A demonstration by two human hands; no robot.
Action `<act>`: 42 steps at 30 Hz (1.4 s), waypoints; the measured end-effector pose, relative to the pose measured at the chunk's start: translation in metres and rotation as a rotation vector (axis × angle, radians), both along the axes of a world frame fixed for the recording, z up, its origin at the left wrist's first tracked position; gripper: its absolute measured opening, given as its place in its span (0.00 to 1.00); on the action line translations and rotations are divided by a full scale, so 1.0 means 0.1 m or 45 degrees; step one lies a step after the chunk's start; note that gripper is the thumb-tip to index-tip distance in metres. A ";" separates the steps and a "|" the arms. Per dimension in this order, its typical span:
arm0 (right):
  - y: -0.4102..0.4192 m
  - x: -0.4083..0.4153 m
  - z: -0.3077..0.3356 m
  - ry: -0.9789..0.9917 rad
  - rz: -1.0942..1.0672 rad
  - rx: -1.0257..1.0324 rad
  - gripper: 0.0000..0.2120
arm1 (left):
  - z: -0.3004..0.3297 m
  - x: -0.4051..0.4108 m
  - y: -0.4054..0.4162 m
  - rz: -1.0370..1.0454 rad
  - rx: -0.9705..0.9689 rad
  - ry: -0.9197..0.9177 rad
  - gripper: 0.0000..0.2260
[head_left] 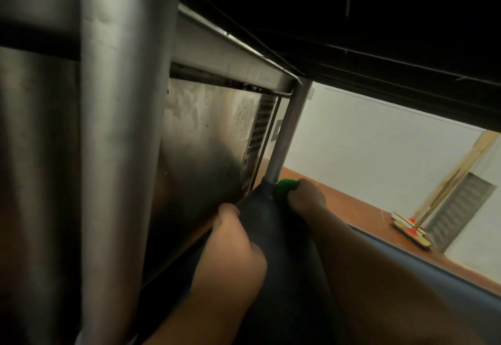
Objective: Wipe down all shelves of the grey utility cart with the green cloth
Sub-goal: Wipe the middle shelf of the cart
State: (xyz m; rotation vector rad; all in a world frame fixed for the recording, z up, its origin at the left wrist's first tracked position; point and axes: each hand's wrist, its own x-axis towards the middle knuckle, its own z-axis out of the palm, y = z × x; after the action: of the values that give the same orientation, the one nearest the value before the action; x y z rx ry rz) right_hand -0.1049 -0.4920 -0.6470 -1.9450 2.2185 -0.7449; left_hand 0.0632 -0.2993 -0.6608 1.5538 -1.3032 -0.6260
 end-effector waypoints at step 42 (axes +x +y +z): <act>1.84 0.92 -0.15 -0.004 0.794 0.168 0.23 | -0.17 0.45 1.29 -0.042 -0.608 0.198 0.19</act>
State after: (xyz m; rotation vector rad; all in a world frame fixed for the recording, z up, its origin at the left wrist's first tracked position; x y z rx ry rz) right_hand -0.0132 -0.3081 -0.6623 -2.3543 1.4577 -0.4870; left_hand 0.1079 -0.1704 -0.6776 1.0750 -1.2508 -0.4072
